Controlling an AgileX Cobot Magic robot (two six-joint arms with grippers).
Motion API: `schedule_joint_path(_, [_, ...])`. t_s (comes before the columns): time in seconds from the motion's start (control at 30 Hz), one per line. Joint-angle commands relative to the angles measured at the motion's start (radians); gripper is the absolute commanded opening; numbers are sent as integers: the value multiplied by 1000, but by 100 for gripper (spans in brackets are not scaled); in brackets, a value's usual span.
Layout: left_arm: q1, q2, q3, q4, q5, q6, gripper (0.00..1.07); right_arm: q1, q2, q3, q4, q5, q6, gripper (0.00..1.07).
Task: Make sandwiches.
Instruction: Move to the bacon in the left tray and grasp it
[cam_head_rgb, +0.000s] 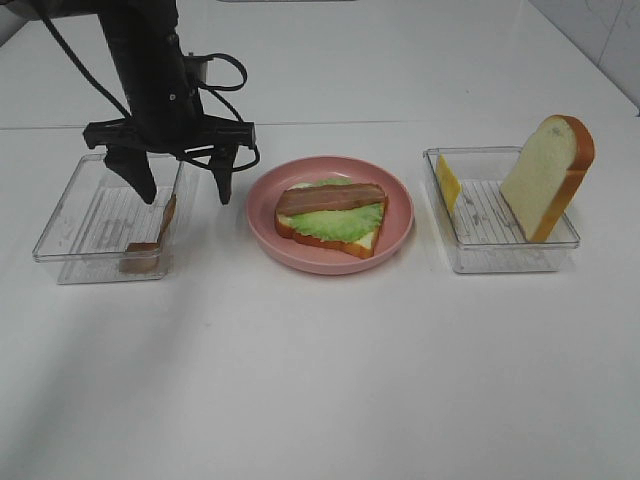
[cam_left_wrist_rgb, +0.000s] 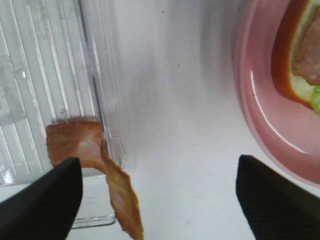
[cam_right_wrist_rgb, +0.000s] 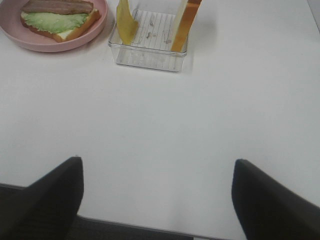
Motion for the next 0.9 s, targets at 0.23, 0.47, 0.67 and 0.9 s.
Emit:
schedule_joint_path(0.23, [-1,-2,108,-9,98,10,80,-4,-35,2,6,-2,-9,80])
schedule_joint_path(0.47, [-1,-2,109,42,98,-6,63,-4,-35,2,6,-2,-9,80])
schedule_joint_path(0.67, [-1,-2,109,83,85,-48,32,-4,-35,2,6,-2,-9,80])
schedule_joint_path(0.9, [-1,-2,109,85,77,-46,0,-4,-35,2,6,-2,-9,80])
